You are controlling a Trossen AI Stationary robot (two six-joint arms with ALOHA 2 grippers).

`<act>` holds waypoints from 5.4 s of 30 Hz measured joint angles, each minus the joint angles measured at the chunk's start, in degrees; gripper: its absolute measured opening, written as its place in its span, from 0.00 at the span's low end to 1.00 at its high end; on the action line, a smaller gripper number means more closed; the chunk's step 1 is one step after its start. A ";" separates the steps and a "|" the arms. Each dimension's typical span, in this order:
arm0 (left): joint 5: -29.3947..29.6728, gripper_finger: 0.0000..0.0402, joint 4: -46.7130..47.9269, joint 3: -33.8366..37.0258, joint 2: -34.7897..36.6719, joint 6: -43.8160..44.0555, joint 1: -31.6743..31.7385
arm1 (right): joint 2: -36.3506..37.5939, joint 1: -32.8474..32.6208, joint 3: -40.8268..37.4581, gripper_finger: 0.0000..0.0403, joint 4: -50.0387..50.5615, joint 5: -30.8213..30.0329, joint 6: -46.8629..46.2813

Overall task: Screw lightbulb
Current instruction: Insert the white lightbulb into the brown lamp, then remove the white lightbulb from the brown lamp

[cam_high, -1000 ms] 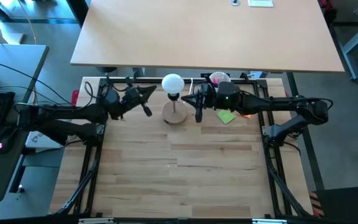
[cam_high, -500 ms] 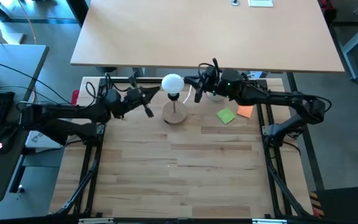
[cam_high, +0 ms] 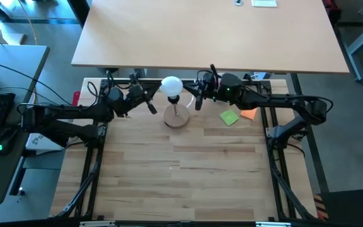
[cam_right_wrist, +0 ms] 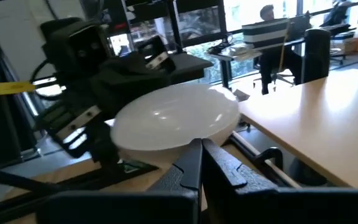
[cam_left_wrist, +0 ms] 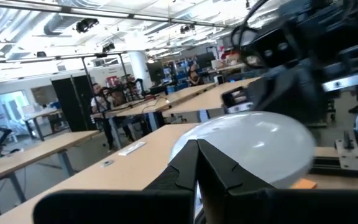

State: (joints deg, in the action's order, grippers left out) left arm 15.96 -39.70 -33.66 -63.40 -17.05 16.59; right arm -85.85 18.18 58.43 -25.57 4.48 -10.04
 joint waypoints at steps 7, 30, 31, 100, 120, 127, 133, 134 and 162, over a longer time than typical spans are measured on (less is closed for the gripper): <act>1.18 0.00 3.30 0.11 0.41 -0.64 0.30 | 2.46 -3.16 0.00 0.00 3.03 3.03 1.55; 9.13 0.00 13.30 11.16 5.97 15.38 -14.28 | 4.84 -22.47 -12.19 0.00 9.80 -13.65 6.26; 10.02 0.00 10.14 12.66 5.97 16.48 -14.85 | 4.84 -20.89 -13.56 0.00 6.60 -9.02 7.35; -49.11 0.00 -14.47 2.37 -10.81 31.15 19.52 | -0.48 -0.65 -8.22 0.00 -16.23 -7.26 7.45; -40.83 0.00 -17.08 5.70 -4.18 30.51 17.67 | 0.41 -5.57 -8.20 0.00 -15.07 2.81 13.02; -40.89 0.00 -17.19 4.32 -6.94 30.96 16.83 | 0.40 -5.77 -8.20 0.00 -14.97 0.02 13.56; -42.66 0.00 -17.01 4.37 -6.53 31.87 16.05 | 0.53 -5.44 -8.22 0.00 -14.39 -2.17 13.27; -42.70 0.00 -16.89 4.38 -6.34 31.90 15.93 | 0.53 -5.49 -8.22 0.00 -14.35 -3.06 12.79; -37.46 0.00 -17.16 6.39 -2.52 28.69 14.52 | 0.43 -8.82 -8.24 0.00 -17.19 -2.29 20.44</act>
State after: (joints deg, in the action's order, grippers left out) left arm -21.50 -56.86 -27.28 -65.92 11.64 31.11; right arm -85.42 9.36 50.19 -42.76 2.19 10.39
